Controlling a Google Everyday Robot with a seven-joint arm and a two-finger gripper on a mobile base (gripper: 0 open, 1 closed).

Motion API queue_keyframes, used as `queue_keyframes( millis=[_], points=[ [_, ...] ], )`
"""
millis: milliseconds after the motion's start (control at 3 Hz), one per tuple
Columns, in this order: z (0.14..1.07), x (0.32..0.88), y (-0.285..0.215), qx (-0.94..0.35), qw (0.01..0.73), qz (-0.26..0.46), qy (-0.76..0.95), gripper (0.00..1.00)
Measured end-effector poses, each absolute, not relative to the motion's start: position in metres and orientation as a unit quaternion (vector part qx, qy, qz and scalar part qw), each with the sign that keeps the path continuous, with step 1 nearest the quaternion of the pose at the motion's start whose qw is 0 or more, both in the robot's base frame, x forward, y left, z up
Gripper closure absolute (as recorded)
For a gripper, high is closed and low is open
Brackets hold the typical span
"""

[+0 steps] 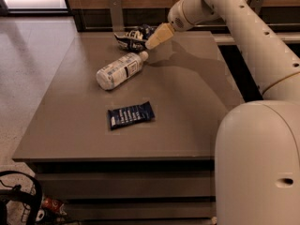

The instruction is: Pick blue chip bag

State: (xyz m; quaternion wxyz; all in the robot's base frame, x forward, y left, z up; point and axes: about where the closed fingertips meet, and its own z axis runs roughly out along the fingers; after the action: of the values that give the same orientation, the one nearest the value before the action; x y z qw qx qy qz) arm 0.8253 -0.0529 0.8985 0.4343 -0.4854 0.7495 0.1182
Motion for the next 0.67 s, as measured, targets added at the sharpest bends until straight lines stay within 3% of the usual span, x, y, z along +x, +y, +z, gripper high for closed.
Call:
queue_keyframes(
  millis=[667],
  points=[
    [0.865,0.861,-0.02,-0.433,0.461,0.169,0.756,0.0]
  ],
)
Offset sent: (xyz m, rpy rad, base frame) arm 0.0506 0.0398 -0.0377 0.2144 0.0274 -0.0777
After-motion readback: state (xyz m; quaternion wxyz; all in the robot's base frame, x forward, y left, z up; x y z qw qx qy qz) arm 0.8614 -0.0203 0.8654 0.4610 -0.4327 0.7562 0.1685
